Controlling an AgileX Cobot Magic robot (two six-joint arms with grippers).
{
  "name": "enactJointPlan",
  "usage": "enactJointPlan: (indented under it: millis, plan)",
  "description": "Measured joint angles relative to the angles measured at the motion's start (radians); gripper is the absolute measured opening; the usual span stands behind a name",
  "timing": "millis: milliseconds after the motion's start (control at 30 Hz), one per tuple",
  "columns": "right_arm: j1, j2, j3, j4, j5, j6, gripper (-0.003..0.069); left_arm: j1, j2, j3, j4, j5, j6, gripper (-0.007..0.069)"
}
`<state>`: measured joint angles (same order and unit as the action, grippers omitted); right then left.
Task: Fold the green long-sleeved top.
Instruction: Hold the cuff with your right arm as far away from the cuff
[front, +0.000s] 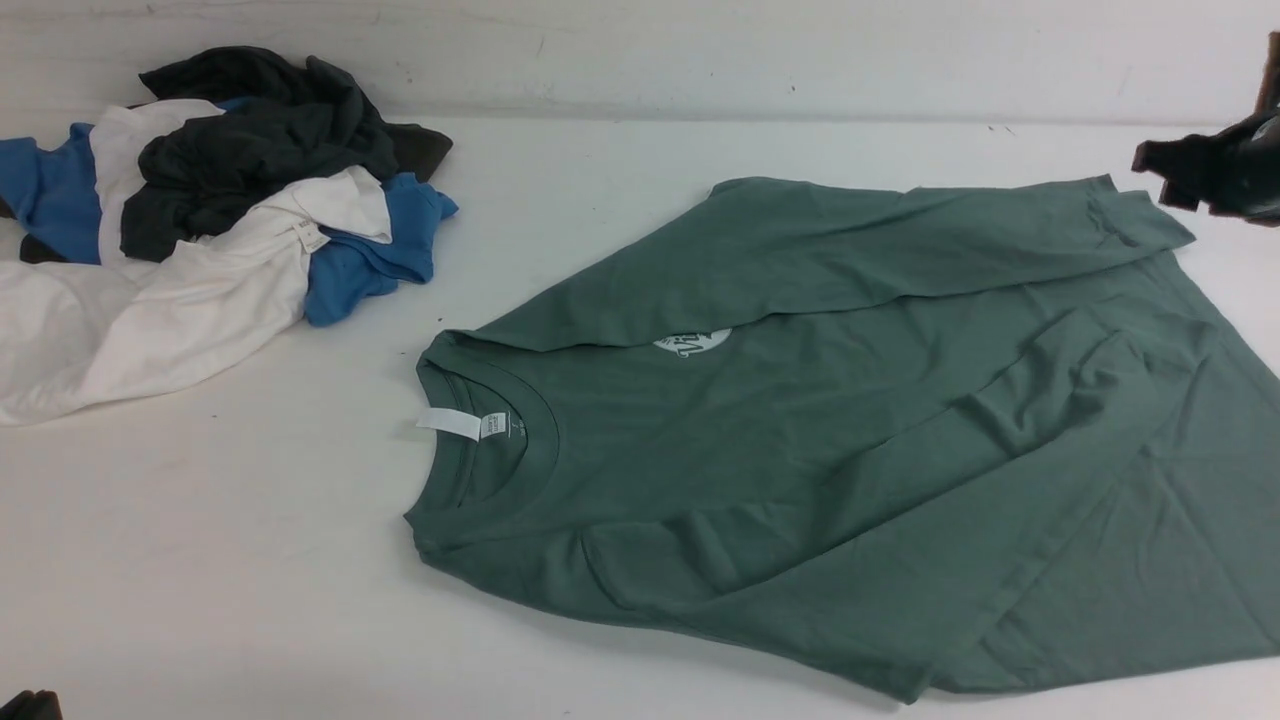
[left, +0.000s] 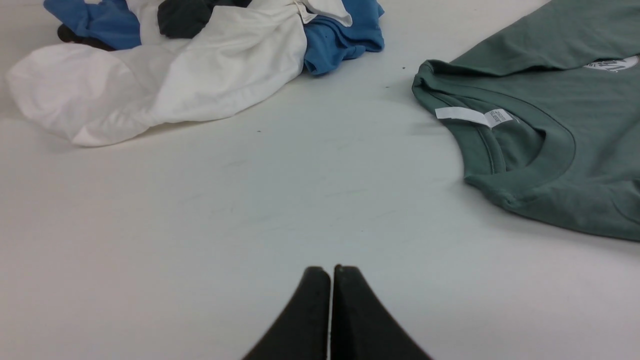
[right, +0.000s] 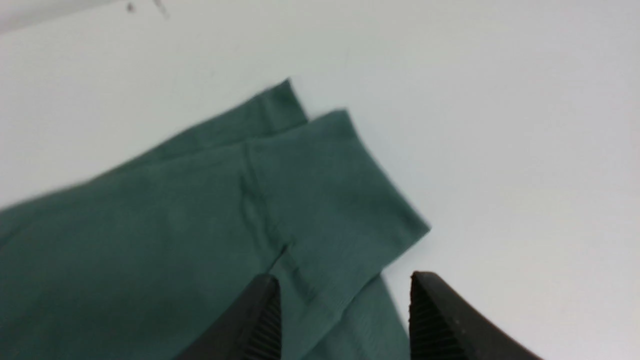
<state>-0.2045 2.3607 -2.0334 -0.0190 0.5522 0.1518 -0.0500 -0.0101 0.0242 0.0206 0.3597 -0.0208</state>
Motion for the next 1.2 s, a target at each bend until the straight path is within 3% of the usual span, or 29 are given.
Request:
enactJointPlan:
  millis: [167,367,567,800,1000,1033,1100,1200]
  plan:
    - [-0.045,0.177,-0.218,0.029,-0.001,0.002,0.0348,0.000,0.000,0.000,0.000,0.000,0.000,-0.0004]
    - [-0.088,0.377,-0.409,0.211,-0.039,-0.005,0.0349,0.000,0.000,0.000,0.000,0.000,0.000,-0.0004]
    - [-0.094,0.420,-0.451,0.325,-0.083,-0.083,0.0349,0.000,0.000,0.000,0.000,0.000,0.000,-0.0004]
    - [-0.078,0.423,-0.453,0.367,-0.081,-0.231,0.0342,0.000,0.000,0.000,0.000,0.000,0.000,-0.0004]
    - [-0.060,0.420,-0.456,0.368,-0.031,-0.284,0.0168,0.000,0.000,0.000,0.000,0.000,0.000,-0.0004]
    - [-0.060,0.410,-0.456,0.361,-0.007,-0.291,0.0093,0.000,0.000,0.000,0.000,0.000,0.000,-0.0004]
    - [-0.060,0.390,-0.452,0.342,0.032,-0.297,0.0036,0.000,0.000,0.000,0.000,0.000,0.000,-0.0004]
    - [-0.060,0.352,-0.448,0.311,0.101,-0.297,0.0021,0.000,0.000,0.000,0.000,0.000,0.000,-0.0004]
